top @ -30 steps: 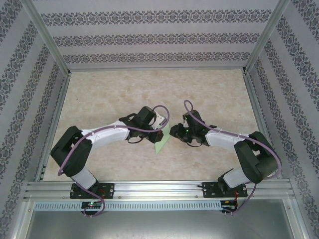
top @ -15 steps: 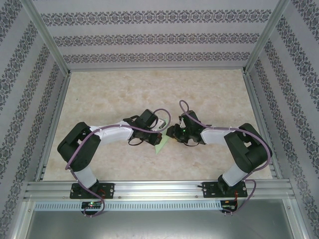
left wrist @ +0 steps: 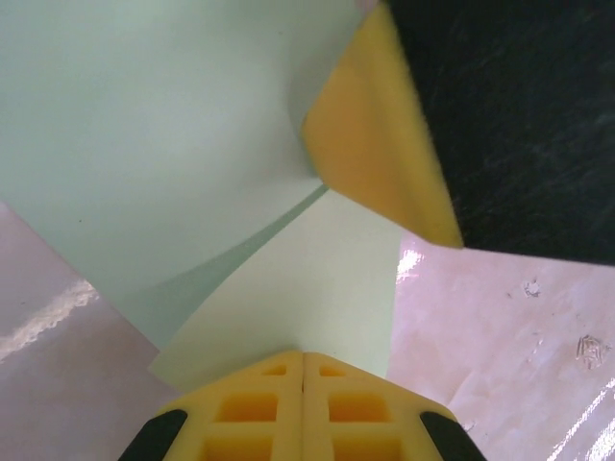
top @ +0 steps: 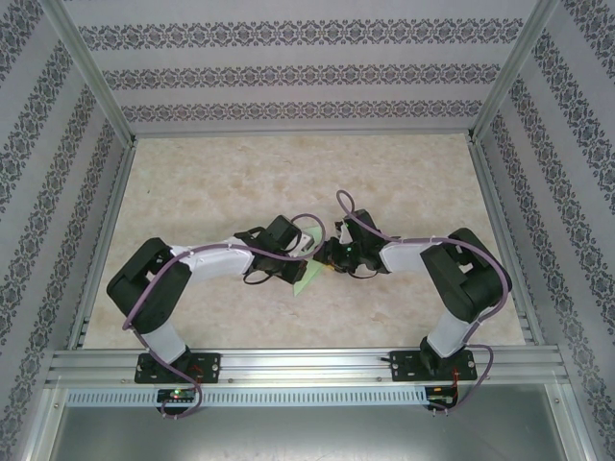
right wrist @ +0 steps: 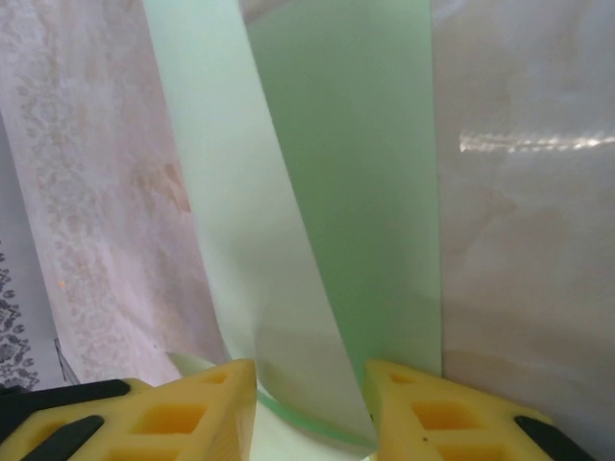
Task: Fold a paper plane with a square sheet of paper (pick it up from the middle)
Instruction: Third fold the triangle at the center of the table.
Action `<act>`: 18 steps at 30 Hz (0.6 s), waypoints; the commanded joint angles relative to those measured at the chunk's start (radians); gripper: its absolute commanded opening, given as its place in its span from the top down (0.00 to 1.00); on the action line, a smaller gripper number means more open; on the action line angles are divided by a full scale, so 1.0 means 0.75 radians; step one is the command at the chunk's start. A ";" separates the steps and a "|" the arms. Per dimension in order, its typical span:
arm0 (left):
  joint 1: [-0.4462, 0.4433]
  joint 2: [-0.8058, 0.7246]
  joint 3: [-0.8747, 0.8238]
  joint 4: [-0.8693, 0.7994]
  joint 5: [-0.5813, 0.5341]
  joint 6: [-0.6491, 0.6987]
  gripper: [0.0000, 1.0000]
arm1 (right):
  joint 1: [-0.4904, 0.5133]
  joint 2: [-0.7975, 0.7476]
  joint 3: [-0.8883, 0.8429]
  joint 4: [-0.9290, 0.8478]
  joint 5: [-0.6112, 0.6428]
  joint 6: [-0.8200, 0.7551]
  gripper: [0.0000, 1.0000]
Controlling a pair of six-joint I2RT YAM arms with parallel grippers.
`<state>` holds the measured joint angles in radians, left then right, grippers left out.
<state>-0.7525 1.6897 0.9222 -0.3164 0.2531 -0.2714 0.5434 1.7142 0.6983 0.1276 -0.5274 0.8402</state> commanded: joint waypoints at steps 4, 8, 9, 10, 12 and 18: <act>0.015 -0.058 -0.026 0.051 -0.032 -0.039 0.95 | 0.005 0.040 0.061 0.020 -0.123 -0.147 0.63; 0.015 -0.082 -0.037 0.045 -0.055 -0.054 0.95 | 0.001 0.041 0.058 0.003 -0.125 -0.183 0.63; 0.015 -0.093 -0.045 0.051 -0.054 -0.062 0.95 | 0.000 0.043 0.059 0.000 -0.125 -0.187 0.63; 0.015 -0.106 -0.054 0.055 -0.057 -0.071 0.95 | -0.001 0.047 0.061 -0.005 -0.127 -0.191 0.64; 0.014 -0.131 -0.067 0.065 -0.071 -0.086 0.95 | -0.001 0.048 0.061 -0.009 -0.125 -0.194 0.64; 0.015 -0.213 -0.114 0.084 -0.089 -0.123 0.93 | -0.001 0.024 0.049 -0.016 -0.110 -0.197 0.69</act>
<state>-0.7525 1.5688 0.8581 -0.2932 0.2066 -0.3305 0.5430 1.7332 0.7250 0.1123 -0.6041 0.7235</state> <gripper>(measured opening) 0.067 0.316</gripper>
